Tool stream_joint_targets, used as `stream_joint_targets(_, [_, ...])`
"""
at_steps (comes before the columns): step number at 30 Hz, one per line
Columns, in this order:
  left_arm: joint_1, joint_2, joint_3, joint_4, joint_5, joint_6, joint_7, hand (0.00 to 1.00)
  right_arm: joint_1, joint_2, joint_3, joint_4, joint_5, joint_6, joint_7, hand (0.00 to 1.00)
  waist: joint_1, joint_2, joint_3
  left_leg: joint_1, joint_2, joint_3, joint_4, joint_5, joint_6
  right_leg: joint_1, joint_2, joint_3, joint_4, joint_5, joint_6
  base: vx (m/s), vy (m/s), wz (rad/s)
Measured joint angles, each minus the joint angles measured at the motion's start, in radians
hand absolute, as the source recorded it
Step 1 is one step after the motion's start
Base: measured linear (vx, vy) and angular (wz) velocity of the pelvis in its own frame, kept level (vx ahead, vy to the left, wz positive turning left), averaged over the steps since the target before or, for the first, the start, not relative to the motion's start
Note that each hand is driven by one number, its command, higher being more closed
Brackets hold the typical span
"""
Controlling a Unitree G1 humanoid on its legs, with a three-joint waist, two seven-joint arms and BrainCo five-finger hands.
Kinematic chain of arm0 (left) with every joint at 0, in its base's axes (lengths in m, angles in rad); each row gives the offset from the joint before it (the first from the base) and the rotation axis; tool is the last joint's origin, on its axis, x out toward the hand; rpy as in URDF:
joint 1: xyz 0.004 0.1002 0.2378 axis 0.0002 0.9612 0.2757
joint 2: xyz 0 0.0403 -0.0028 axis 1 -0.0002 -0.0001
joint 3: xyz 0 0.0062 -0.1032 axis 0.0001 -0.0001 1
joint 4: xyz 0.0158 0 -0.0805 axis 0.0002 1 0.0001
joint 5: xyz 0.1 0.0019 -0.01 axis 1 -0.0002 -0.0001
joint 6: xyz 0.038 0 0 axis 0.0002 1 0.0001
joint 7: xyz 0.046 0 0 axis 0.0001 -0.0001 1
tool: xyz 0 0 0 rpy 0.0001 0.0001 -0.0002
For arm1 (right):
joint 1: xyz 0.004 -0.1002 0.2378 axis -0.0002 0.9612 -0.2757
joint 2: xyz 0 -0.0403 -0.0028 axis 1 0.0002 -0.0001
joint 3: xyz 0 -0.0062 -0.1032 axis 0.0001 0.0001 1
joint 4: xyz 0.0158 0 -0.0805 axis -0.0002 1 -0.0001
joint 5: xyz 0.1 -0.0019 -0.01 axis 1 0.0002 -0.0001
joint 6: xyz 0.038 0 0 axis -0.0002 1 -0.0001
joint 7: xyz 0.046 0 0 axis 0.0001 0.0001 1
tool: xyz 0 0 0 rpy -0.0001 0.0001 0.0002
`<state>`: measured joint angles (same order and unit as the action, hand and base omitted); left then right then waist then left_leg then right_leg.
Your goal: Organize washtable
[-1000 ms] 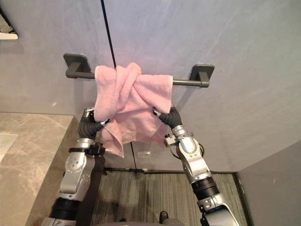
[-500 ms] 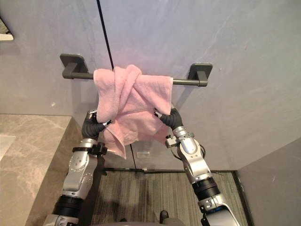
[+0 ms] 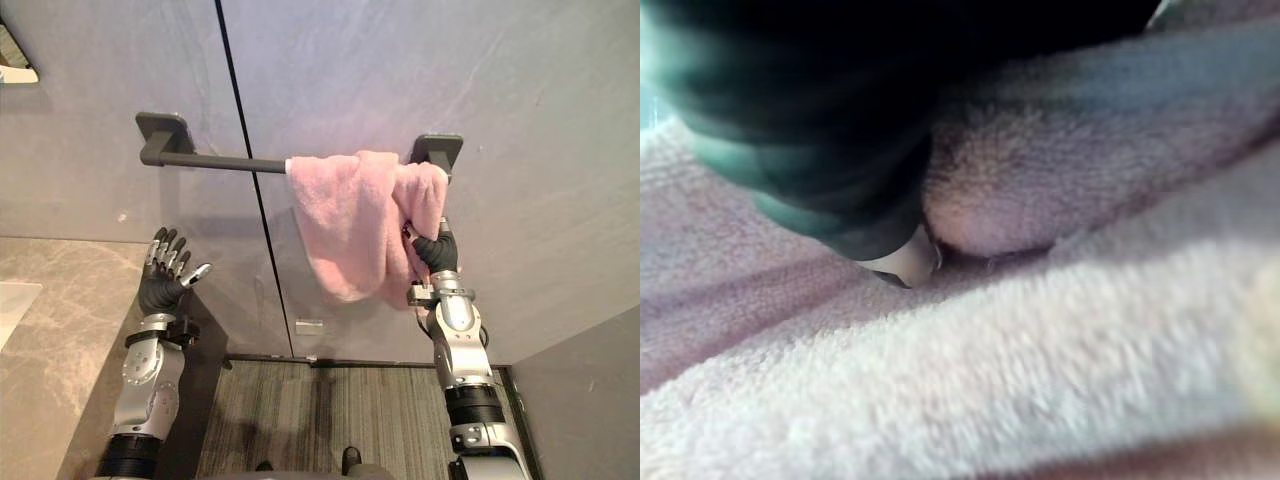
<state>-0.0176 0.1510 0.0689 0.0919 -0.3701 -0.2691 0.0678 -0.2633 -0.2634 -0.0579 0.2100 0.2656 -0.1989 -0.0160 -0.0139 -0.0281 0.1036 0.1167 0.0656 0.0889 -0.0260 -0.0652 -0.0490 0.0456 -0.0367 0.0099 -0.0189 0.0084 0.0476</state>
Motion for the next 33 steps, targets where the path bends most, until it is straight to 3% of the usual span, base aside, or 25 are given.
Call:
stream_joint_targets(9, [0.000, 0.003, -0.056, -0.005, 0.025, 0.000, -0.001, 0.00, 0.002, 0.010, 0.038, 0.000, 0.000, -0.001, 0.003, 1.00, 0.001, -0.001, -0.001, -0.001, 0.000, 0.002, 0.000, 0.000, 0.000, 0.000, 0.000, 0.001, -0.003, 0.002, -0.002, 0.00, 0.000, 0.00])
stream_joint_targets(18, [-0.051, 0.001, -0.261, -0.006, 0.099, 0.019, -0.023, 0.00, 0.002, 0.048, 0.115, 0.000, 0.000, -0.018, 0.018, 1.00, 0.000, -0.001, -0.001, 0.000, 0.001, 0.009, 0.001, 0.000, 0.000, -0.001, 0.001, 0.007, -0.004, 0.004, -0.003, 0.00, 0.000, 0.00])
stream_joint_targets(26, [-0.136, 0.000, -0.333, -0.005, 0.107, 0.022, -0.018, 0.00, -0.028, 0.054, 0.156, 0.001, 0.010, -0.013, 0.015, 1.00, -0.007, -0.002, -0.001, -0.012, 0.001, 0.032, 0.004, 0.000, 0.000, -0.015, 0.002, 0.030, -0.021, 0.028, -0.006, -0.02, -0.002, -0.09])
stream_joint_targets(27, [-0.145, 0.000, -0.347, -0.004, 0.107, 0.023, -0.017, 1.00, -0.032, 0.060, 0.157, 0.003, 0.012, -0.010, 0.015, 1.00, -0.007, -0.002, -0.001, -0.014, 0.001, 0.033, 0.006, 0.001, 0.000, -0.015, 0.002, 0.030, -0.022, 0.030, -0.006, -0.04, -0.007, -0.03])
stream_joint_targets(33, [-0.213, 0.012, -0.379, 0.003, 0.110, 0.026, 0.002, 1.00, -0.063, 0.061, 0.220, 0.010, 0.020, -0.008, 0.014, 1.00, -0.021, -0.002, -0.002, -0.013, 0.001, 0.048, 0.009, 0.001, 0.001, -0.016, 0.003, 0.046, -0.036, 0.047, -0.008, -0.05, -0.006, -0.08])
